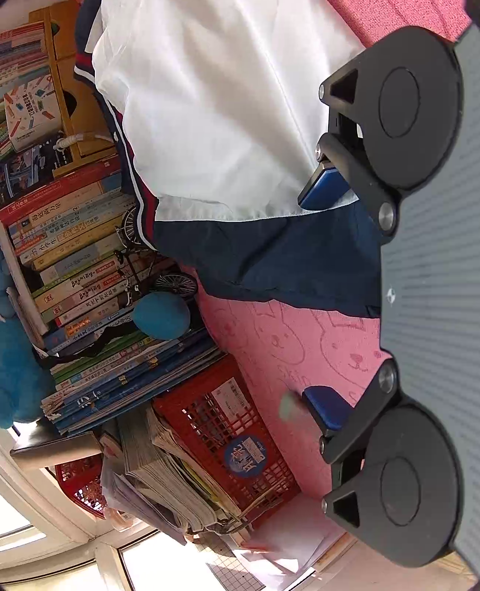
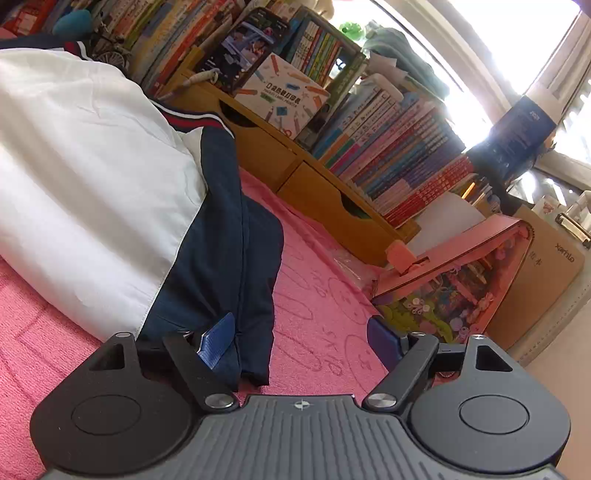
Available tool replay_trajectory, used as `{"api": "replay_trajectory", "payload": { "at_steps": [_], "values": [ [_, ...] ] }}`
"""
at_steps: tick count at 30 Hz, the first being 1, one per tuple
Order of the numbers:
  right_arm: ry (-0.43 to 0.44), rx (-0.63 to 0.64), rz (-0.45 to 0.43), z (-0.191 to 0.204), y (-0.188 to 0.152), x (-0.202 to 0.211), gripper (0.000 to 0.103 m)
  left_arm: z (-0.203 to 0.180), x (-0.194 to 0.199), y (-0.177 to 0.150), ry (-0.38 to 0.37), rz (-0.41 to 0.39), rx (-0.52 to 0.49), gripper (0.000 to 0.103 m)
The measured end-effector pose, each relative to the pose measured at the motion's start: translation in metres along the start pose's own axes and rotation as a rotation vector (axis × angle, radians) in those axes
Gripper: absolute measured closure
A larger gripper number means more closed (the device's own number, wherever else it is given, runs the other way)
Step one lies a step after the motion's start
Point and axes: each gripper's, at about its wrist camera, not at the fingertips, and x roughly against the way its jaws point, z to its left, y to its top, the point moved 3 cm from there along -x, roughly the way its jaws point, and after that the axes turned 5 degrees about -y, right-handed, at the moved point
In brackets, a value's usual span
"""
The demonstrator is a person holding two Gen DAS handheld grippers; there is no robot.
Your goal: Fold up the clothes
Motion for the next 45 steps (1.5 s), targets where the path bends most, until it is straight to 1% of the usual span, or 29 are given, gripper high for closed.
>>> {"api": "replay_trajectory", "payload": {
  "at_steps": [2,5,7,9,10,11,13,15,17,18,20,21,22,23,24,25,27,29,30,32,34,35,38,40,42,43,45],
  "values": [
    [0.006,-0.007,0.002,-0.001,0.0,-0.001,0.023,0.01,-0.004,-0.002,-0.05,0.016,0.063,0.0],
    [0.02,-0.031,0.011,-0.004,-0.001,-0.002,0.021,0.029,-0.012,-0.008,-0.153,0.052,0.192,0.0],
    [0.043,-0.061,0.022,-0.009,-0.002,-0.004,0.02,0.042,-0.019,-0.015,-0.228,0.081,0.293,0.0],
    [0.076,-0.11,0.041,-0.016,-0.003,-0.009,0.018,0.051,-0.023,-0.02,-0.281,0.094,0.375,0.0],
    [0.1,-0.148,0.057,-0.022,-0.004,-0.012,0.014,0.051,-0.023,-0.021,-0.284,0.097,0.381,0.0],
    [0.124,-0.187,0.074,-0.028,-0.006,-0.016,0.012,0.048,-0.023,-0.02,-0.273,0.098,0.364,0.0],
    [0.187,-0.287,0.123,-0.04,-0.012,-0.027,0.001,0.047,-0.022,-0.02,-0.265,0.097,0.358,0.0],
    [0.263,-0.401,0.18,-0.053,-0.02,-0.04,0.0,0.05,-0.02,-0.02,-0.259,0.091,0.369,0.0],
    [0.361,-0.548,0.251,-0.064,-0.032,-0.057,0.0,0.052,-0.011,-0.016,-0.218,0.065,0.367,0.0],
    [0.38,-0.611,0.267,-0.07,-0.036,-0.06,0.0,0.053,-0.006,-0.014,-0.198,0.052,0.366,0.0],
    [0.318,-0.644,0.279,-0.079,-0.033,-0.053,0.0,0.055,0.002,-0.01,-0.158,0.026,0.364,0.001],
    [0.259,-0.645,0.257,-0.081,-0.028,-0.045,0.001,0.056,0.009,-0.004,-0.16,-0.003,0.376,0.001],
    [0.206,-0.633,0.189,-0.082,-0.019,-0.033,0.001,0.058,0.018,0.005,-0.177,-0.043,0.395,0.001],
    [0.202,-0.625,0.116,-0.083,-0.009,-0.021,0.001,0.055,0.023,0.016,-0.207,-0.074,0.404,0.0],
    [0.226,-0.627,0.057,-0.081,0.004,-0.011,0.0,0.048,0.027,0.028,-0.246,-0.099,0.406,0.0],
    [0.277,-0.633,0.02,-0.076,0.019,-0.005,0.0,0.042,0.03,0.041,-0.285,-0.123,0.407,0.0],
    [0.382,-0.636,-0.032,-0.062,0.047,0.003,0.0,0.013,0.029,0.066,-0.343,-0.151,0.363,0.0],
    [0.498,-0.617,-0.048,-0.031,0.078,0.002,0.0,-0.02,0.015,0.08,-0.361,-0.132,0.307,0.0],
    [0.536,-0.599,-0.04,-0.013,0.09,-0.001,0.0,-0.037,0.007,0.085,-0.366,-0.118,0.281,0.0],
    [0.57,-0.558,0.003,0.022,0.107,-0.01,0.0,-0.06,-0.012,0.087,-0.362,-0.07,0.263,0.0],
    [0.523,-0.518,0.037,0.033,0.104,-0.018,0.0,-0.072,-0.03,0.08,-0.327,-0.022,0.239,0.0],
    [0.496,-0.498,0.053,0.037,0.102,-0.022,0.0,-0.069,-0.036,0.076,-0.326,-0.002,0.249,0.0],
    [0.417,-0.437,0.099,0.05,0.094,-0.034,0.0,-0.05,-0.05,0.063,-0.363,0.044,0.344,0.0],
    [0.364,-0.397,0.13,0.059,0.09,-0.041,0.0,-0.033,-0.053,0.057,-0.385,0.044,0.378,0.0],
    [0.321,-0.443,0.152,0.037,0.073,-0.057,0.0,-0.023,-0.051,0.053,-0.405,0.031,0.36,0.0],
    [0.34,-0.47,0.158,0.03,0.068,-0.058,0.0,-0.017,-0.05,0.051,-0.388,0.022,0.347,0.0],
    [0.391,-0.524,0.169,0.016,0.059,-0.06,0.0,-0.004,-0.043,0.048,-0.317,-0.002,0.312,0.0]
  ]
}}
